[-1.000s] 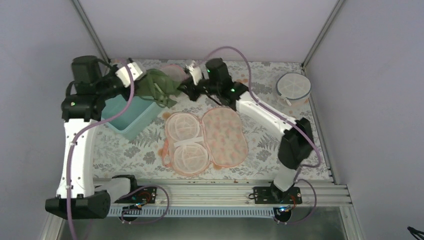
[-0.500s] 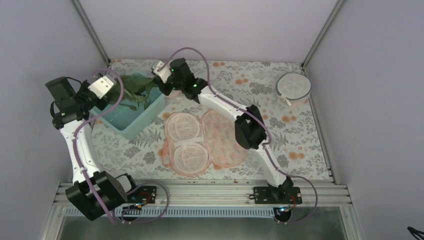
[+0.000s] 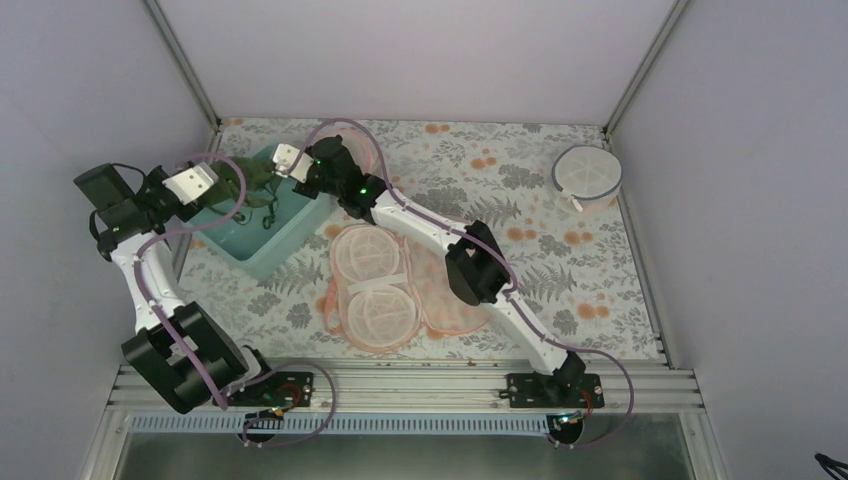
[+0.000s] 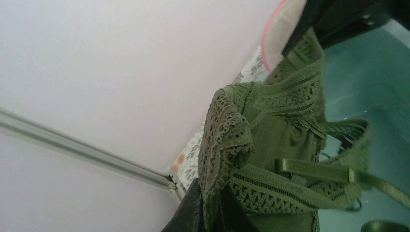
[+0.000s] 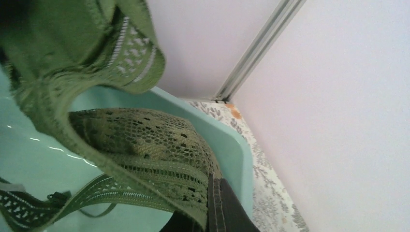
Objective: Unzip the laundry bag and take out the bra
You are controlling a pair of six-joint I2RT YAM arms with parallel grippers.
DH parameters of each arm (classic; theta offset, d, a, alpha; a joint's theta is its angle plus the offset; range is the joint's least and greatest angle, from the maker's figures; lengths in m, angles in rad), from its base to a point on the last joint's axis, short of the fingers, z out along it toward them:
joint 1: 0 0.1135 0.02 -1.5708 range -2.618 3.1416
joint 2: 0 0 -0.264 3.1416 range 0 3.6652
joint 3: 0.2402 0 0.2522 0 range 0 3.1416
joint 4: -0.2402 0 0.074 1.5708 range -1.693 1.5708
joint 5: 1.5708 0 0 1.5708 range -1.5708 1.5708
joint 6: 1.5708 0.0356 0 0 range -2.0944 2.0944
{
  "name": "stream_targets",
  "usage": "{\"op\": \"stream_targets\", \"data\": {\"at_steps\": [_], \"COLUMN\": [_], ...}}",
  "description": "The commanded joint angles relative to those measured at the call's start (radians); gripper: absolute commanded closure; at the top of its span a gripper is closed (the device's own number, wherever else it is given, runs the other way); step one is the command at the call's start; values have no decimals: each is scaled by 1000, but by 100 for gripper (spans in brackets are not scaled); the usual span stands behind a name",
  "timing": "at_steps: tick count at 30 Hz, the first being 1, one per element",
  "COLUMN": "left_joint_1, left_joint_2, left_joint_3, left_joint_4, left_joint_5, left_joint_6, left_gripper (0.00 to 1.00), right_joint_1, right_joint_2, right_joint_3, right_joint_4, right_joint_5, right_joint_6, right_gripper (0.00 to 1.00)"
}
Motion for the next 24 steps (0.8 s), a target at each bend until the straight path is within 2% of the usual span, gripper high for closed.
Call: {"op": "stream_targets", "data": {"at_steps": [1, 10, 16, 20, 24], "left_joint_1": [-1, -41, -59, -69, -73], "left_joint_2": [1, 83, 134, 132, 122], "left_joint_3": [-52, -64, -25, -24, -35], "left_joint_4": [25, 17, 53, 51, 11], "left_joint_5": [84, 21, 8, 15, 19], "left_joint_6": [169, 268, 228, 256, 322], "left_gripper": [98, 98, 98, 98, 98], "right_joint_1": [-7, 7, 8, 8, 7], "right_joint_2": [37, 47, 50, 37, 5], "right_joint_3": [11, -45, -50, -57, -61], "right_joint_4": [59, 58, 53, 32, 0], "right_joint_5": [62, 50, 35, 44, 28], "right_joint_6": [-99, -172, -167, -178, -205], "right_gripper": [97, 96, 91, 70, 55]}}
